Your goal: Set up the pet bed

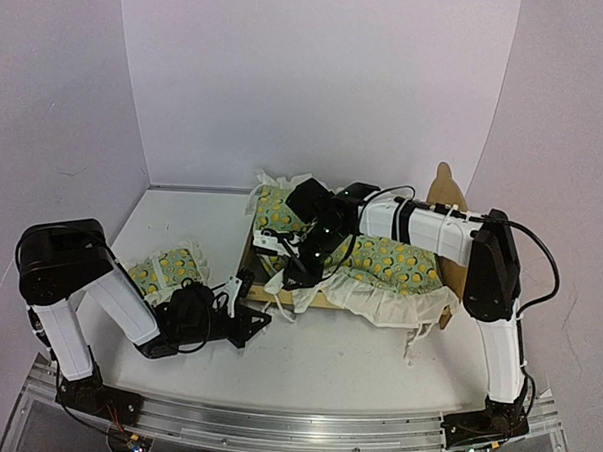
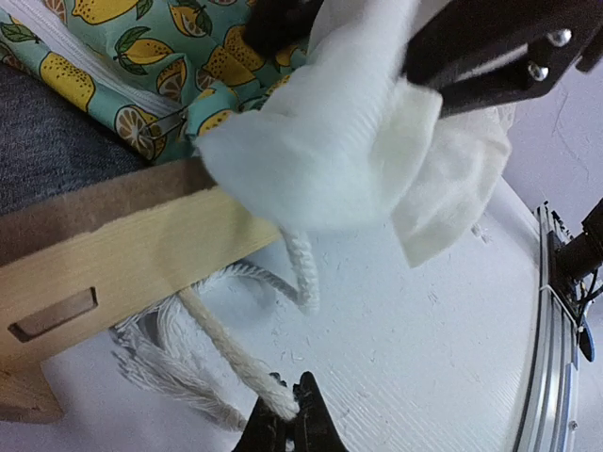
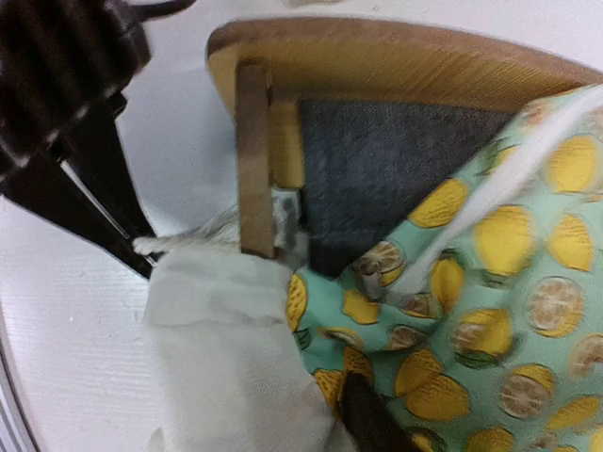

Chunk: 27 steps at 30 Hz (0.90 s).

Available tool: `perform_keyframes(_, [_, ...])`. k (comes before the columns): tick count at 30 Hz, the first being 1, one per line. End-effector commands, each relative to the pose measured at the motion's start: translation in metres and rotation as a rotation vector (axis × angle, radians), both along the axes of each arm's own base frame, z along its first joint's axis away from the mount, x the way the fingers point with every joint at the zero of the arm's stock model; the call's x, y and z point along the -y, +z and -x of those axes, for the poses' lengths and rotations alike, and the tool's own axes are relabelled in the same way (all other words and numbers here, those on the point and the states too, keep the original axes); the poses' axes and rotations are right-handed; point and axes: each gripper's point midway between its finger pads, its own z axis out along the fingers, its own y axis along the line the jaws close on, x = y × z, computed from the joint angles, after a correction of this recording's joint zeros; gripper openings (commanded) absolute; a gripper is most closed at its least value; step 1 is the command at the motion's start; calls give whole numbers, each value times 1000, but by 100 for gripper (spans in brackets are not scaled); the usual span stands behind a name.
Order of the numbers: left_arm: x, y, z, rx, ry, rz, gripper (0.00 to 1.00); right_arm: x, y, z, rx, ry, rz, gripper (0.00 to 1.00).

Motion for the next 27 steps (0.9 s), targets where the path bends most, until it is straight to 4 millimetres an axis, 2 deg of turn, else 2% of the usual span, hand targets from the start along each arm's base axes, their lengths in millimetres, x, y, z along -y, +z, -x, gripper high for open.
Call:
perform_keyframes(1, [-10, 4, 6, -34, 25, 18, 0, -21, 66, -36, 79, -289, -184, 59])
perform_keyframes(3, [-16, -1, 6, -47, 46, 7, 0, -13, 75, -27, 31, -446, -193, 69])
perform_keyframes(7, [-36, -11, 0, -82, 131, -27, 0, 2, 104, 7, -40, -692, -213, 86])
perform_keyframes(10, [-56, -16, -4, -106, 208, -46, 0, 8, 92, 43, -212, -784, -191, 96])
perform_keyframes(12, [-66, -14, -4, -93, 232, -54, 0, 6, 85, 67, -234, -777, -183, 98])
perform_keyframes(15, [-70, -11, -4, -93, 234, -59, 0, -11, 81, 99, -280, -725, -208, 94])
perform_keyframes(16, [-72, -10, -4, -98, 244, -59, 0, -23, 82, 106, -309, -700, -257, 92])
perform_keyframes(18, [-75, -9, -4, -102, 255, -55, 0, -34, 72, 116, -357, -683, -290, 85])
perform_keyframes(20, [-75, -8, -5, -95, 256, -64, 0, -37, 57, 115, -375, -703, -300, 72])
perform_keyframes(24, [-71, -4, -7, -79, 240, -73, 0, -32, 17, 104, -309, -739, -311, 61])
perform_keyframes(26, [-70, -4, -7, -82, 239, -72, 0, -23, -4, 93, -224, -770, -318, 59])
perform_keyframes(27, [-70, -5, -7, -83, 237, -73, 0, -23, -8, 87, -185, -775, -348, 62])
